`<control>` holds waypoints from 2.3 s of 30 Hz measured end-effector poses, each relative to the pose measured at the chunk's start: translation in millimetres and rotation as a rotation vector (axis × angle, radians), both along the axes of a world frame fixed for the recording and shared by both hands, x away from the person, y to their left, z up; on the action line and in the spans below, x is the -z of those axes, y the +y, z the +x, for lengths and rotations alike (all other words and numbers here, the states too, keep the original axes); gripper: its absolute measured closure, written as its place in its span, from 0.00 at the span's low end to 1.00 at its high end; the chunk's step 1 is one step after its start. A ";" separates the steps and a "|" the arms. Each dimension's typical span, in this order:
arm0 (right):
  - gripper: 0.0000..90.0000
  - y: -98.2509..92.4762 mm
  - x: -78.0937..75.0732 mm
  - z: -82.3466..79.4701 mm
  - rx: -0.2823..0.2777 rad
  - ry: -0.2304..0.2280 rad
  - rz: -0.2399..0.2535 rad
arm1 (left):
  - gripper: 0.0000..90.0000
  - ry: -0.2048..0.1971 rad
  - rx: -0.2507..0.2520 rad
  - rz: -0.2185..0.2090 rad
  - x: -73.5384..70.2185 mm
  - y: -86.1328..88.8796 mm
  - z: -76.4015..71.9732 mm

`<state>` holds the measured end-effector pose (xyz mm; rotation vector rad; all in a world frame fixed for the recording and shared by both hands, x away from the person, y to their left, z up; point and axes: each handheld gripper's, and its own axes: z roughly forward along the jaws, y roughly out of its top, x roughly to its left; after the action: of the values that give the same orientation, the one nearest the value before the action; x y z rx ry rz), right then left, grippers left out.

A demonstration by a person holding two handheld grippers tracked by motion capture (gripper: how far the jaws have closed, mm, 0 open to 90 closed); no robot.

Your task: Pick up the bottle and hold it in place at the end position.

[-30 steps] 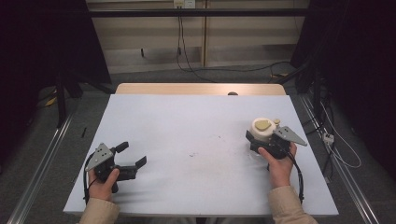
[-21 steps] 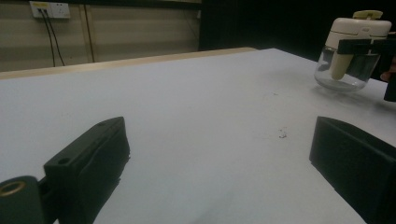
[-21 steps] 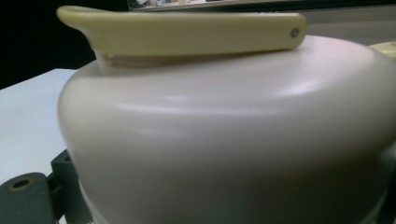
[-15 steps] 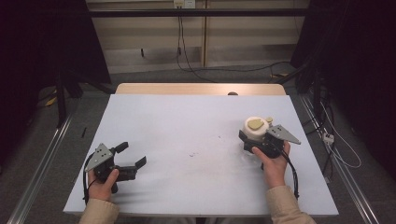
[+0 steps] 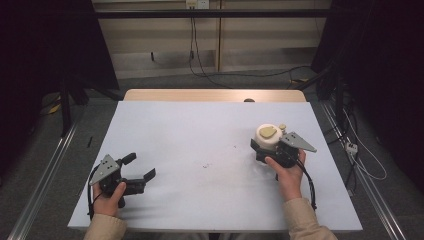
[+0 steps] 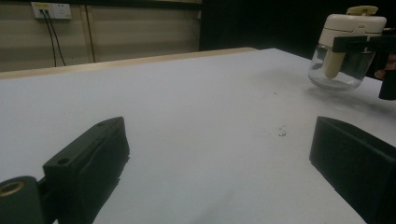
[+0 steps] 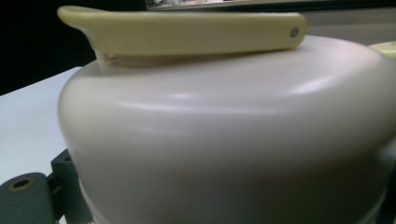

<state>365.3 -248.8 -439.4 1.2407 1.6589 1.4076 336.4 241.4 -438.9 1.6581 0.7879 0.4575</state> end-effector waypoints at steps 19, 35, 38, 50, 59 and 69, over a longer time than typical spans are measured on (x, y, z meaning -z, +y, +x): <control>0.08 19.0 -1.5 10.4 -0.042 -0.005 -0.003 | 0.04 0.001 0.007 -0.007 0.1 1.0 -1.0; 0.08 32.3 -0.7 19.7 -0.071 0.004 0.005 | 0.04 0.001 0.010 -0.006 0.4 1.3 -1.2; 0.08 34.6 0.0 21.8 -0.076 0.004 0.010 | 0.04 -0.001 0.011 -0.007 0.3 1.3 -1.3; 0.08 42.7 -1.5 28.7 -0.090 0.000 0.013 | 0.04 -0.002 0.008 -0.007 0.3 1.6 -1.4; 0.08 50.5 -2.1 33.6 -0.104 0.000 0.015 | 0.04 0.001 0.013 -0.004 0.5 1.3 -1.3; 0.08 52.4 -2.1 38.1 -0.105 0.002 0.030 | 0.04 0.001 0.017 -0.005 0.4 0.7 -1.4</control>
<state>403.4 -196.4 -437.3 1.1867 1.7332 1.4990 335.0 242.1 -439.2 1.6589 0.7747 0.4425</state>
